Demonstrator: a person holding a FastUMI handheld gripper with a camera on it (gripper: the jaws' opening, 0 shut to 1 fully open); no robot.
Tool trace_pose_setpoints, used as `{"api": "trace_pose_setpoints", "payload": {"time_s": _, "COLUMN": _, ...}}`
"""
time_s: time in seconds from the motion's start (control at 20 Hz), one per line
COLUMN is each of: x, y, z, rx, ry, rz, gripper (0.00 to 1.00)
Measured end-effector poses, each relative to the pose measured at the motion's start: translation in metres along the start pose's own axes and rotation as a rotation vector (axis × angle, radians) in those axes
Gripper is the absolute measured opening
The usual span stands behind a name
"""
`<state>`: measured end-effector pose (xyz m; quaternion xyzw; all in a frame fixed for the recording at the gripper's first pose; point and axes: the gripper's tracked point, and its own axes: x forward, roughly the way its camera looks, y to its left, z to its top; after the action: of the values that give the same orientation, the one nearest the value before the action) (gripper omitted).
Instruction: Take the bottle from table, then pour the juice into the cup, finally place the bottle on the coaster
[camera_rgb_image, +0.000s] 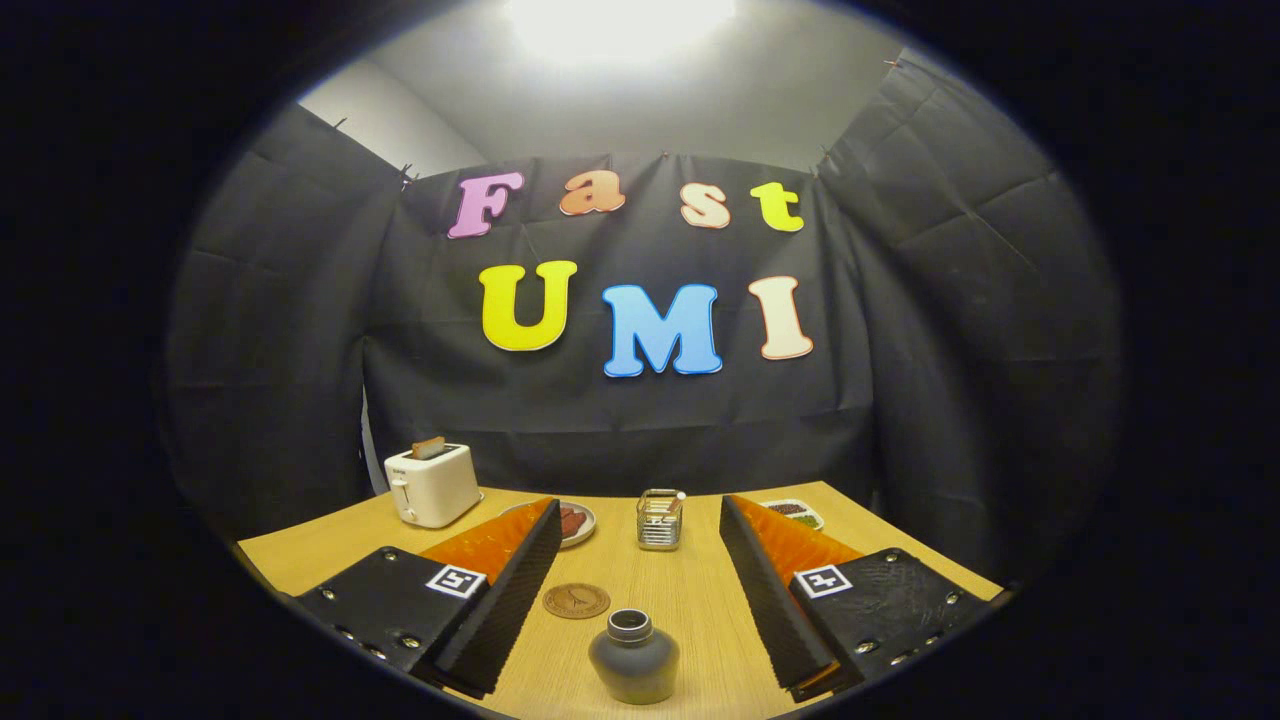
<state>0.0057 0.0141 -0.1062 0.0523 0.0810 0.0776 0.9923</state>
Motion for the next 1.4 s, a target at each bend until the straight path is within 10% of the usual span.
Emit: {"api": "trace_pose_setpoints", "payload": {"time_s": 1.4, "x": 0.007, "y": 0.002, "z": -0.185, "rx": -0.008, "ry": 0.34, "rz": 0.079, "gripper": 0.97}}
